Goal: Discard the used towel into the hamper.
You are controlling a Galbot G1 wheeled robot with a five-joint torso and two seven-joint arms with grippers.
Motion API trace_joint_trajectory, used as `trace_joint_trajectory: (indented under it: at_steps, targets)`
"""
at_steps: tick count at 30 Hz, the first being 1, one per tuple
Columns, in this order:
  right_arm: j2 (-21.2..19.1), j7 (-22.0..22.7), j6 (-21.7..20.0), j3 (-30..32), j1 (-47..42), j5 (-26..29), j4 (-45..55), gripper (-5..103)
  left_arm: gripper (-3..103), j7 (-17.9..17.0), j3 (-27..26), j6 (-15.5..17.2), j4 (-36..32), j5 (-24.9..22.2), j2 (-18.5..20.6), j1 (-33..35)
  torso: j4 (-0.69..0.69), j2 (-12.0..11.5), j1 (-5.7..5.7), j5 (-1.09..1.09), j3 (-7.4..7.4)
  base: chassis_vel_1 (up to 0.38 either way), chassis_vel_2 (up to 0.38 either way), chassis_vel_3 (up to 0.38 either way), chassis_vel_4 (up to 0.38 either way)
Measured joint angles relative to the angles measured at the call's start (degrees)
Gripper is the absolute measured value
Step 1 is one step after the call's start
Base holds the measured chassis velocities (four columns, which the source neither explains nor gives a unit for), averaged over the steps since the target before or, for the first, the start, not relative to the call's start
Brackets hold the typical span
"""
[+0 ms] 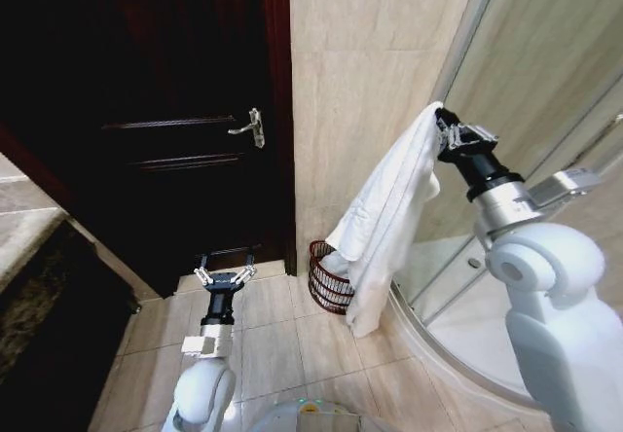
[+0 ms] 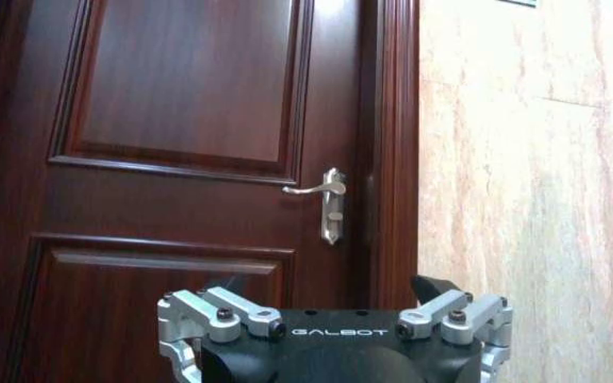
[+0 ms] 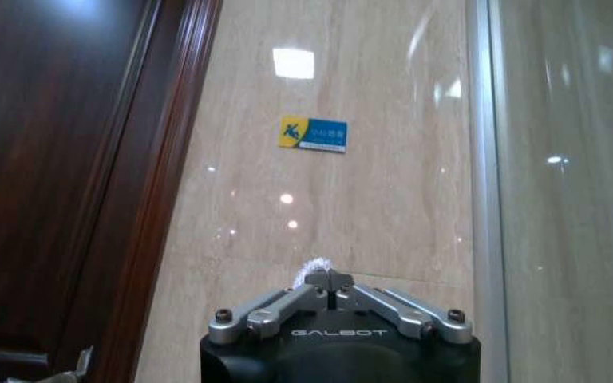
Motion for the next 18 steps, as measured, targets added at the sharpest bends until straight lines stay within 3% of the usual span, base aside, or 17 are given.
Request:
trace_joint_trajectory:
  at_steps: [18]
  targets:
    - [-0.6, 0.4, -2.0, 1.0, -1.9, 1.8, 2.7, 0, 100, 0.0, 0.4, -0.1, 0.6, 0.4, -0.3, -0.1, 0.0, 4.7, 2.11, 0.01, 2.61, 0.026, -0.026, -0.027, 0.029]
